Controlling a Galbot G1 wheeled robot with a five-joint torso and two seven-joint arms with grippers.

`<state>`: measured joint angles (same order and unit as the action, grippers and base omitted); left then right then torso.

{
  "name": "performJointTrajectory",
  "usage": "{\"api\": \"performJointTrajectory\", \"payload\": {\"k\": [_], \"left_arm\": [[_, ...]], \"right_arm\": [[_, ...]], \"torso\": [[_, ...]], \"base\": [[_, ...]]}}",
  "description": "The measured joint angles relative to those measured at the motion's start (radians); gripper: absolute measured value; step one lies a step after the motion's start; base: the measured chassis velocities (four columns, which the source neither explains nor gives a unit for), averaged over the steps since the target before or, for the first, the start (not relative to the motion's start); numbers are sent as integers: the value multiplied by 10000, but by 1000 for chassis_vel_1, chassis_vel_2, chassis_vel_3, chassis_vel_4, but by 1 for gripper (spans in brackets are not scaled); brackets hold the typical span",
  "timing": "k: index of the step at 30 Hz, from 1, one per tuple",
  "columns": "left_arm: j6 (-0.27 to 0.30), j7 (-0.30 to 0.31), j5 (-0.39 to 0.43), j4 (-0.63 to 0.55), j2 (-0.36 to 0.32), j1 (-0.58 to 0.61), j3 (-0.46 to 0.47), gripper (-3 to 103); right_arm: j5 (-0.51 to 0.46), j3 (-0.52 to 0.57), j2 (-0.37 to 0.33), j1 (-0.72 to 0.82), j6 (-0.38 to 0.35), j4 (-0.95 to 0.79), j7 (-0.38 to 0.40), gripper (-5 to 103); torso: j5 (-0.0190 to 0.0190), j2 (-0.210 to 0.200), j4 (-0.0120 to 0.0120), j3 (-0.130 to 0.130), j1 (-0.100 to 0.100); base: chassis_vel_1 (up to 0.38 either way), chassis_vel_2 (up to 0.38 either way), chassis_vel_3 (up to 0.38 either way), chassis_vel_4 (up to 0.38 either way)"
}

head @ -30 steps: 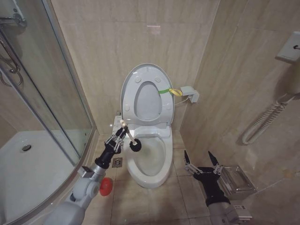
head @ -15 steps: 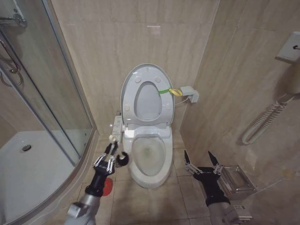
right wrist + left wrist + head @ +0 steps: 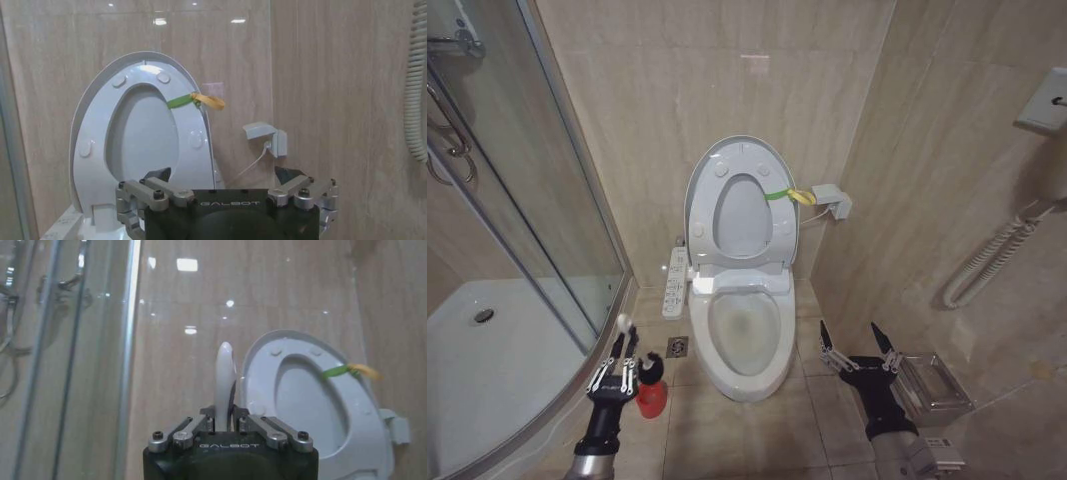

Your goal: Open the toilet lid, clean the toilet bowl with a toilet brush, close the toilet lid, and flush.

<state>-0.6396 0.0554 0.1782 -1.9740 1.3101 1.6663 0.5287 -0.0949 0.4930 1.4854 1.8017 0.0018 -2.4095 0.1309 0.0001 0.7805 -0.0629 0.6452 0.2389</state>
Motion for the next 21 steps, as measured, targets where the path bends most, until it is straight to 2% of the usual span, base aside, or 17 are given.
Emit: {"api": "performJointTrajectory", "payload": {"k": [4,9,13,14,17,18,21], "left_arm": [[-801,-657,765,1041,-125,-245,361,16],[-1106,-978,1495,2083,-302,-635,483,16],[-1317,-1541,2903,3637,-600,-1445,406,16],[-1317,-1541,2903,3637,-600,-1445,406,16],[-1696,-2206,3377,5207,-798,-2502,286,16],[-1696,-2206,3377,5207,-798,-2502,286,16],[-1784,-2825,3847,6162,-987,-3123,183,16]], "right_arm": [[0,1,0,0,0,0,0,100],[0,0,0,0,0,0,-1,100],[-1,0,0,0,0,0,-1,100],[-1,0,0,0,0,0,-1,100],[0,1,-1,0,0,0,0,100],[0,1,-1,0,0,0,0,100],[0,1,0,0,0,0,0,100]], "torso": [[-1,0,0,0,0],[-2,0,0,0,1],[-1,0,1,1,1],[-1,0,1,1,1],[-4,-1,-4,1,2],[-4,-1,-4,1,2],[-3,-1,-2,1,2]], "base": [[0,0,0,0],[0,0,0,0],[0,0,0,0],[0,0,0,0],[0,0,0,0],[0,0,0,0],[0,0,0,0]]}}
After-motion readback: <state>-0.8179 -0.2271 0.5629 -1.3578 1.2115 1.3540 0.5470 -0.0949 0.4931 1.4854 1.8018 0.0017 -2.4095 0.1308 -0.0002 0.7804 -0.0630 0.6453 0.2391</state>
